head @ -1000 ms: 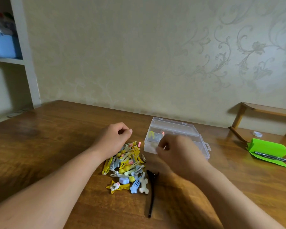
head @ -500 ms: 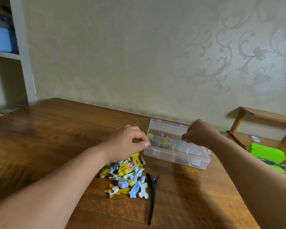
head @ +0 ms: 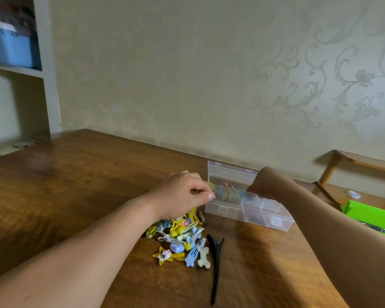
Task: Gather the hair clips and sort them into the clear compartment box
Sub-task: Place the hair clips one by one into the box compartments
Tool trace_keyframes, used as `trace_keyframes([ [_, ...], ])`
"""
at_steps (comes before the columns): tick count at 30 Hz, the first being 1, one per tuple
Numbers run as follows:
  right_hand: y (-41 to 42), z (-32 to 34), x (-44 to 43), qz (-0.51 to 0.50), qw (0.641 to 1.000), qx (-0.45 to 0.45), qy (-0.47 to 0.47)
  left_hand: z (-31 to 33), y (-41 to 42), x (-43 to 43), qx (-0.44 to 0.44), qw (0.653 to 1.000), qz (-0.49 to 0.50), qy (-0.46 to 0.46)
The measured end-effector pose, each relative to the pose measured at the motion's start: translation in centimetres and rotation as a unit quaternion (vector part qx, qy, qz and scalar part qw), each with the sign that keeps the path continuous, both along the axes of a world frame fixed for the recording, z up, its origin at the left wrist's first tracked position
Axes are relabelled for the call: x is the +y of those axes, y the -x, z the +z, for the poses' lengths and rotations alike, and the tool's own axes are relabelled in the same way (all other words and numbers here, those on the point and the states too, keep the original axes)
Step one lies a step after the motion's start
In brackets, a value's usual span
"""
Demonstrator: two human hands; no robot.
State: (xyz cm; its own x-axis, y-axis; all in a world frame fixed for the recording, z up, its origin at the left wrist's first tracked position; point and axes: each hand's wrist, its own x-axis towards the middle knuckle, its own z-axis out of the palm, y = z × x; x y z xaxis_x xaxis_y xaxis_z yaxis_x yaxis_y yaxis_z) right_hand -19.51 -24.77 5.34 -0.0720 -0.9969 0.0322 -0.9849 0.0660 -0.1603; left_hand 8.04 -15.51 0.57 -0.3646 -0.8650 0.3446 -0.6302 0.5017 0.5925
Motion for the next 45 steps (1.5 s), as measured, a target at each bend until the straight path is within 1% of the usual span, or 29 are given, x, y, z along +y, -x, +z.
trace_keyframes([
  [2,0.0,0.3,0.9,-0.004,0.999,-0.029,0.029,0.2,-0.2,0.2,0.033,0.999,0.006,-0.006],
  [4,-0.4,0.9,2.8,0.002,0.993,-0.056,0.099,0.3,-0.6,0.1,0.075,0.997,0.024,-0.006],
  [7,-2.1,1.2,7.2,0.054,0.973,-0.136,0.18,0.1,-1.2,-0.3,0.117,0.99,0.081,0.004],
  [9,-3.8,0.8,10.4,0.11,0.958,-0.187,0.188,-0.2,-1.6,-0.7,0.13,0.985,0.114,0.01],
  [10,-4.7,0.4,11.7,0.137,0.956,-0.19,0.178,-0.4,-1.6,-0.9,0.134,0.983,0.126,0.009],
  [14,-7.5,-1.4,14.3,0.218,0.961,-0.124,0.112,-0.7,-1.7,-0.9,0.131,0.982,0.137,-0.009],
  [18,-8.4,-2.4,14.4,0.247,0.963,-0.053,0.098,-0.8,-1.5,-0.8,0.127,0.982,0.138,-0.016],
  [22,-9.0,-2.9,13.9,0.234,0.965,0.0,0.117,-0.8,-1.5,-0.9,0.123,0.982,0.145,-0.011],
  [28,-8.3,-2.5,14.2,0.239,0.966,0.006,0.098,-1.0,-1.5,-0.9,0.125,0.981,0.147,-0.012],
  [30,-7.6,-1.9,14.2,0.222,0.969,-0.036,0.102,-1.0,-1.5,-1.0,0.127,0.981,0.148,-0.013],
  [34,-4.5,0.5,12.0,0.14,0.964,-0.167,0.153,-1.1,-1.6,-1.2,0.131,0.979,0.153,-0.008],
  [35,-3.5,1.0,10.8,0.114,0.964,-0.184,0.156,-1.0,-1.6,-1.2,0.136,0.979,0.154,-0.009],
  [36,-2.5,1.5,9.6,0.088,0.967,-0.182,0.155,-1.0,-1.6,-1.2,0.143,0.978,0.154,-0.01],
  [38,-0.6,1.8,7.0,0.04,0.979,-0.133,0.149,-1.0,-1.7,-1.3,0.152,0.976,0.154,-0.011],
  [40,0.5,1.8,4.9,0.011,0.989,-0.086,0.12,-0.9,-1.7,-1.3,0.152,0.976,0.156,-0.012],
  [45,0.5,0.8,1.6,0.007,0.999,0.023,0.035,-0.9,-1.8,-1.3,0.155,0.975,0.158,-0.017],
])
